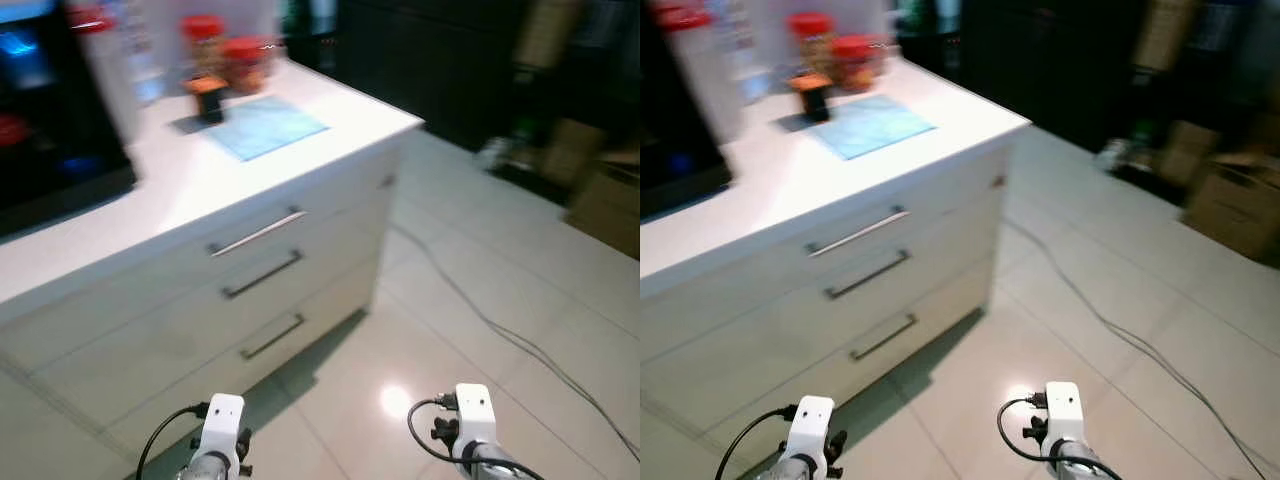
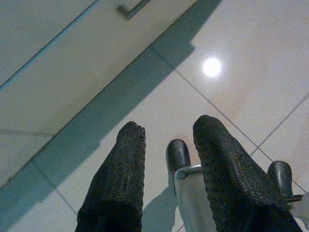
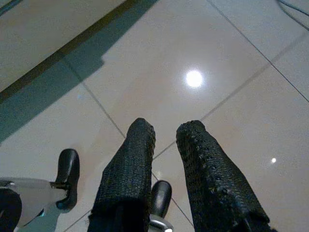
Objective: Kitchen organization
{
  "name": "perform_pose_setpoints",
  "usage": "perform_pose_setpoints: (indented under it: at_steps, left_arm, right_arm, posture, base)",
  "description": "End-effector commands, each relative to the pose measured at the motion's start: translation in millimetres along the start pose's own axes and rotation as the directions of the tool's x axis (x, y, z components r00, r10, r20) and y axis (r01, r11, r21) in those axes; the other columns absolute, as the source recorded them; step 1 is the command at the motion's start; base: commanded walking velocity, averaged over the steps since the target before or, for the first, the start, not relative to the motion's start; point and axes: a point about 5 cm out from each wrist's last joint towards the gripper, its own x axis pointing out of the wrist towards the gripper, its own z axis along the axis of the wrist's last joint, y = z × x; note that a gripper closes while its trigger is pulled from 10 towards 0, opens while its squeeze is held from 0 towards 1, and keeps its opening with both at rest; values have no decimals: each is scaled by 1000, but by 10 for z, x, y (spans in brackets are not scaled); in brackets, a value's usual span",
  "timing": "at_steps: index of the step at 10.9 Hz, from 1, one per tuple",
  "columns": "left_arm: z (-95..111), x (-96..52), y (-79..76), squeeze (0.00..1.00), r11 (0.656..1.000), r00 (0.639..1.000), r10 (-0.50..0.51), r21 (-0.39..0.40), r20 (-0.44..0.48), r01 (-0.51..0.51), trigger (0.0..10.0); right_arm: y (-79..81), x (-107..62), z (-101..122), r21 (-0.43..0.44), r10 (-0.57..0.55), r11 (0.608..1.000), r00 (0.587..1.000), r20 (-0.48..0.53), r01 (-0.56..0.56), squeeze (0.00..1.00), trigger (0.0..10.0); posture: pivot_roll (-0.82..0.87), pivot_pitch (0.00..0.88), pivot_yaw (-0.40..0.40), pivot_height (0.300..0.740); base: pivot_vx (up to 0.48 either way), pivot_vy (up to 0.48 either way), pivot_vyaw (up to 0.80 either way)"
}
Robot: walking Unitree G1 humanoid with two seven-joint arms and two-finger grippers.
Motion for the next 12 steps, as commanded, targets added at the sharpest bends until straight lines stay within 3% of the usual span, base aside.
perform_pose_setpoints:
  at_steps: [1,12]
  left_arm:
    - [-33,-7,-1,0,1000,1000,-3,3,-10,3,10000]
    - [-37,-6,-32,0,1000,1000,-18,5,-14,18,10000]
  right_arm:
    - [11,4,-1,-18,8,1000,1000,-14,-8,0,10000]
    - [29,3,-14,-42,37,998,999,-25,-38,0,10000]
  posture:
    - [63,0,27,740]
    - [70,0,24,740]
  base:
    - [0,0,800]
    - [0,0,800]
